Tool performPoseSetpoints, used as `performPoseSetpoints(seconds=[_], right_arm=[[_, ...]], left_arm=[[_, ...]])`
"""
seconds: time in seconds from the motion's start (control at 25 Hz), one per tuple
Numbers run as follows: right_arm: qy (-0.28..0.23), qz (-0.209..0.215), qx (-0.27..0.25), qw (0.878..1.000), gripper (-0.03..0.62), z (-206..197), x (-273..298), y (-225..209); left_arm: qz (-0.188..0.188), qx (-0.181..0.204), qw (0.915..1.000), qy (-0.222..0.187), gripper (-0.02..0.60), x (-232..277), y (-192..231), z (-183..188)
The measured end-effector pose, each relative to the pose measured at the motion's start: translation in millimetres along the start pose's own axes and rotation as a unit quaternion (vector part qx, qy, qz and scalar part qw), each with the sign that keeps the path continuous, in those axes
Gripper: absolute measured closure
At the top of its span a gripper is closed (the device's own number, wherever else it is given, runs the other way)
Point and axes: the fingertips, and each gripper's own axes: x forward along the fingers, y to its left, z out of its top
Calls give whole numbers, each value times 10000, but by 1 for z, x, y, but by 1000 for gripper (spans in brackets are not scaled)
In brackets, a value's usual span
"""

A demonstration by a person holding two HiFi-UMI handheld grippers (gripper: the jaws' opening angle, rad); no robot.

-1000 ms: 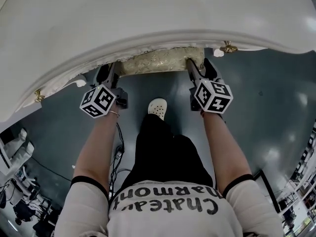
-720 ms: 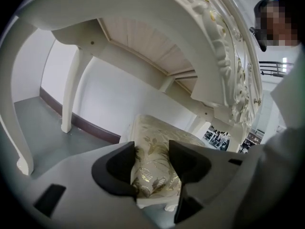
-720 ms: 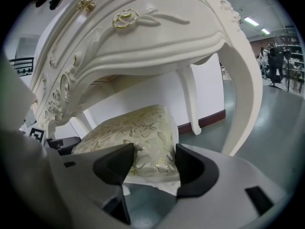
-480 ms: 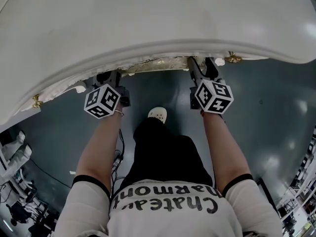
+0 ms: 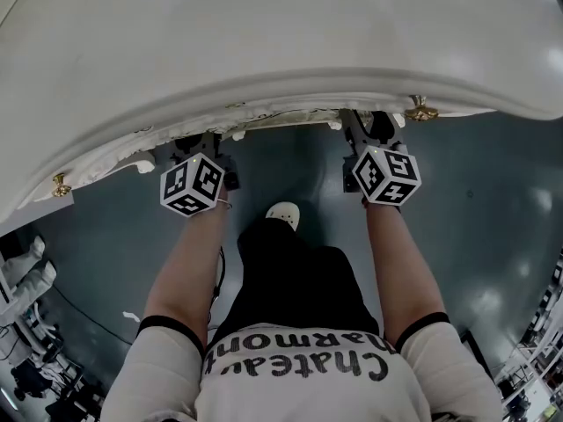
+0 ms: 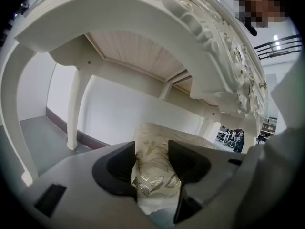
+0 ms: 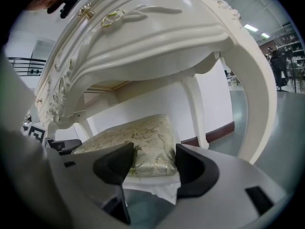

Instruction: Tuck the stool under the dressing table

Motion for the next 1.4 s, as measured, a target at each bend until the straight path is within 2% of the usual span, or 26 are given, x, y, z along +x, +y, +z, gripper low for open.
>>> performPoseSetpoints(seconds=[0.28, 0.48, 0.72, 0.84, 0.92, 1.04, 1.12, 1.28, 1.4], right_arm=[[-206, 87, 21, 9997, 310, 8, 13, 0], [-271, -9, -90, 9996, 310, 16, 23, -4], [-205, -156, 3, 9997, 310, 14, 16, -11], [-49, -239, 225, 9994, 303, 11, 13, -8], [80, -253, 203, 9994, 303, 12, 9, 0], [330, -118, -31, 9994, 303, 14, -1, 17], [499, -44, -82, 9987, 303, 17, -14, 29], [785, 30, 85, 9969, 303, 24, -49, 48], [915, 183, 130, 9955, 303, 31, -76, 61]], left_arm=[[-28, 162, 9998, -70, 359, 14, 1, 8], [-146, -47, 9999, 9, 359, 22, -1, 11], [-174, -418, 9987, 236, 360, 4, -7, 1], [-169, -354, 9975, 590, 360, -19, -5, -13], [-352, -168, 9948, 942, 399, -33, -11, -19], [-840, 160, 9860, 1431, 511, -54, -37, -23], [-1108, 216, 9799, 1648, 532, -71, -57, -19], [-1683, -171, 9689, 1806, 540, -104, -104, 6], [-2141, -65, 9603, 1788, 541, -124, -141, 31]])
